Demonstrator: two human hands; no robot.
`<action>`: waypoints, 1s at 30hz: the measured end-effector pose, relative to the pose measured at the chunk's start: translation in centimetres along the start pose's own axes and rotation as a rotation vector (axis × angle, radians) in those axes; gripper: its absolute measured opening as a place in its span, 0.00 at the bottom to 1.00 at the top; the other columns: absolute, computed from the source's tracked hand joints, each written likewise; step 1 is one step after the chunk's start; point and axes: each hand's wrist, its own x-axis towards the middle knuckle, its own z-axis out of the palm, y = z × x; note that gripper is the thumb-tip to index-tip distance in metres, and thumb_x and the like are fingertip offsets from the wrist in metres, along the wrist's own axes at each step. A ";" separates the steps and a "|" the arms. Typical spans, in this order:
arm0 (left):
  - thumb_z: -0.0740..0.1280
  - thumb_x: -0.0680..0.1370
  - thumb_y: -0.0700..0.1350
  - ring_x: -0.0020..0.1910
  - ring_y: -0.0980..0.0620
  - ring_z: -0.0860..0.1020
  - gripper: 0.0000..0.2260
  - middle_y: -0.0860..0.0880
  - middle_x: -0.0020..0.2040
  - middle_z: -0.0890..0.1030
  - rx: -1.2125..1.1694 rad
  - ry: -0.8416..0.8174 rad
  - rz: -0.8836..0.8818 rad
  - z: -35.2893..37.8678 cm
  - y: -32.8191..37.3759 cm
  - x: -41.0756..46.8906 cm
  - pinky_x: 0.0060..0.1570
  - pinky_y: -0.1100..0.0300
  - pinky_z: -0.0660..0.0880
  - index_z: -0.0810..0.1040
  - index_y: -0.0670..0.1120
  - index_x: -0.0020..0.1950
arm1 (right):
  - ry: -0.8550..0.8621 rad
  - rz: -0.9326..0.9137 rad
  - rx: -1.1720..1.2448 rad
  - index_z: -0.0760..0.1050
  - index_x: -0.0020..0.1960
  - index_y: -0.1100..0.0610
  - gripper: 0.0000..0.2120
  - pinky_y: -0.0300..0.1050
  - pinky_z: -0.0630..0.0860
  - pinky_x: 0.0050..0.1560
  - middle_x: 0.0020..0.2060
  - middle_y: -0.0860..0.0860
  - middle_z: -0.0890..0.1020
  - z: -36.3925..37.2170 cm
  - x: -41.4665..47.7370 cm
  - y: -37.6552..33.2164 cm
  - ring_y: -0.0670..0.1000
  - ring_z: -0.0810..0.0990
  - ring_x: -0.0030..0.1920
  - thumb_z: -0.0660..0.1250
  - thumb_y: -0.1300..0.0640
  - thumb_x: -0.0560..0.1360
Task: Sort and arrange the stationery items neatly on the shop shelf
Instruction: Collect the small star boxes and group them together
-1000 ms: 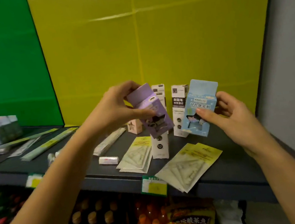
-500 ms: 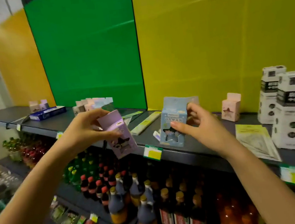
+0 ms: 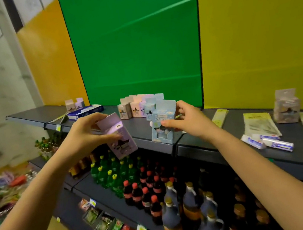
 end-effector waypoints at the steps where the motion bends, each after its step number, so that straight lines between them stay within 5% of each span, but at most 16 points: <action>1: 0.76 0.65 0.41 0.38 0.63 0.78 0.17 0.57 0.43 0.77 0.003 0.004 0.000 -0.2 -1.1 0.9 0.38 0.75 0.75 0.72 0.58 0.44 | -0.007 -0.002 -0.019 0.69 0.58 0.51 0.21 0.57 0.77 0.57 0.58 0.52 0.79 0.8 1.3 0.0 0.54 0.78 0.57 0.73 0.51 0.68; 7: 0.75 0.66 0.43 0.48 0.46 0.78 0.18 0.44 0.48 0.80 0.036 -0.026 0.043 -0.9 -7.1 7.6 0.48 0.51 0.76 0.77 0.41 0.53 | -0.016 0.015 -0.153 0.70 0.58 0.58 0.23 0.57 0.79 0.54 0.54 0.54 0.79 3.6 9.1 0.6 0.56 0.81 0.52 0.74 0.51 0.68; 14: 0.75 0.67 0.43 0.48 0.49 0.77 0.19 0.54 0.44 0.77 0.059 -0.094 0.094 -1.5 -11.5 15.8 0.50 0.54 0.76 0.76 0.43 0.56 | 0.016 0.011 -0.293 0.67 0.57 0.62 0.27 0.60 0.77 0.54 0.56 0.57 0.79 5.0 16.7 0.6 0.59 0.81 0.53 0.73 0.48 0.67; 23: 0.75 0.66 0.42 0.49 0.45 0.79 0.16 0.53 0.43 0.78 -0.029 -0.157 0.158 -0.2 -15.5 22.4 0.51 0.48 0.78 0.75 0.46 0.51 | 0.120 0.068 -0.355 0.71 0.59 0.58 0.23 0.48 0.75 0.57 0.57 0.51 0.80 4.6 20.3 1.5 0.52 0.80 0.53 0.72 0.50 0.69; 30: 0.77 0.65 0.43 0.49 0.45 0.80 0.18 0.48 0.47 0.81 -0.084 -0.264 0.223 0.5 -19.4 26.1 0.51 0.47 0.79 0.77 0.45 0.52 | 0.166 0.087 -0.330 0.68 0.52 0.51 0.18 0.59 0.78 0.55 0.58 0.51 0.79 5.8 22.7 1.2 0.55 0.83 0.48 0.73 0.52 0.67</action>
